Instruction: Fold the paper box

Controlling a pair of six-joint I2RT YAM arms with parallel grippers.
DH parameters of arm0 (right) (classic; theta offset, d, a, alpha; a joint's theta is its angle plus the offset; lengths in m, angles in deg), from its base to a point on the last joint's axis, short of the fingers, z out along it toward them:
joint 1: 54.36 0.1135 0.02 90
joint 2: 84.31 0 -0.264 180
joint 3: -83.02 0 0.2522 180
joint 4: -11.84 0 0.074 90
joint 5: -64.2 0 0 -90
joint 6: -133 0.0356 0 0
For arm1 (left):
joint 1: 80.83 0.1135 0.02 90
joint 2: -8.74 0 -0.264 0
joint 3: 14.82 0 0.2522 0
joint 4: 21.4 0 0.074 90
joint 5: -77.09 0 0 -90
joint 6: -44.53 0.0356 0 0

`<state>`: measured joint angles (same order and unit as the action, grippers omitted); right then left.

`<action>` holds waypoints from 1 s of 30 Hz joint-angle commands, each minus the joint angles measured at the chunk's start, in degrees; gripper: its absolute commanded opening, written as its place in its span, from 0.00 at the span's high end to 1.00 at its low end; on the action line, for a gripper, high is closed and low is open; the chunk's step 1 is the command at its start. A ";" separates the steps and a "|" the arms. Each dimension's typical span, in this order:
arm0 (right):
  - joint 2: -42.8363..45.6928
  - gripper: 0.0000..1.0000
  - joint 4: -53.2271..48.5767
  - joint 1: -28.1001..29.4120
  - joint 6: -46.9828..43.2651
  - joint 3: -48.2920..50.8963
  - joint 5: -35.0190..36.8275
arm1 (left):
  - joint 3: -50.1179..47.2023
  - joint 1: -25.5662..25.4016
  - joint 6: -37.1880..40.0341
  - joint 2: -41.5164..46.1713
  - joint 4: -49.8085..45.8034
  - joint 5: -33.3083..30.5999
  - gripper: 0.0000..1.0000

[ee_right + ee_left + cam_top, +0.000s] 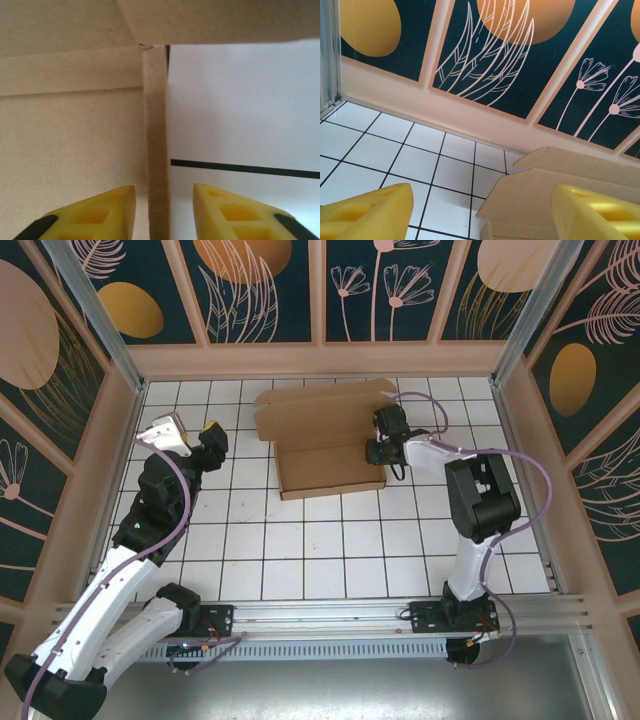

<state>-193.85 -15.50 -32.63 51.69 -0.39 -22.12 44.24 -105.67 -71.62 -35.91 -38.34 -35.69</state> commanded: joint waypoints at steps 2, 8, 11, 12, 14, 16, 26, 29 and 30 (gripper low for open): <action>-3.89 0.77 -4.21 0.57 -0.51 -3.08 4.04 | -0.47 0.31 0.09 0.74 1.71 -0.09 0.27; -7.51 0.95 -8.74 1.71 -2.74 -6.94 10.04 | -0.33 0.25 -0.14 0.61 1.86 0.58 0.27; -9.58 0.96 -11.03 2.06 -3.48 -8.83 12.36 | -0.31 0.25 -0.13 0.78 1.80 0.47 0.27; -9.73 0.97 -11.27 2.29 -3.72 -9.15 13.26 | -0.43 0.31 -0.15 0.87 1.86 0.40 0.27; -9.83 0.99 -12.14 3.14 -4.17 -10.03 16.70 | -0.47 0.34 -0.13 0.96 1.84 0.29 0.27; -9.62 1.00 -13.00 4.19 -4.92 -10.88 20.51 | -0.56 0.30 -0.13 0.96 1.86 0.32 0.27; -10.68 1.00 -14.22 6.71 -7.43 -10.04 30.86 | -0.56 0.24 -0.22 0.87 1.95 0.32 0.27; -11.69 1.00 -13.72 6.07 -6.93 -9.21 28.42 | -0.56 0.30 -0.21 0.79 1.95 0.23 0.27; -11.92 0.99 -13.39 5.78 -6.78 -8.88 27.47 | -0.63 0.30 -0.17 0.79 1.95 0.12 0.27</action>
<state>-203.01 -25.23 -25.94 47.38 -11.25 2.19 44.24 -105.67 -71.62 -35.77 -38.34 -35.67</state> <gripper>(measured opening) 0.105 0.729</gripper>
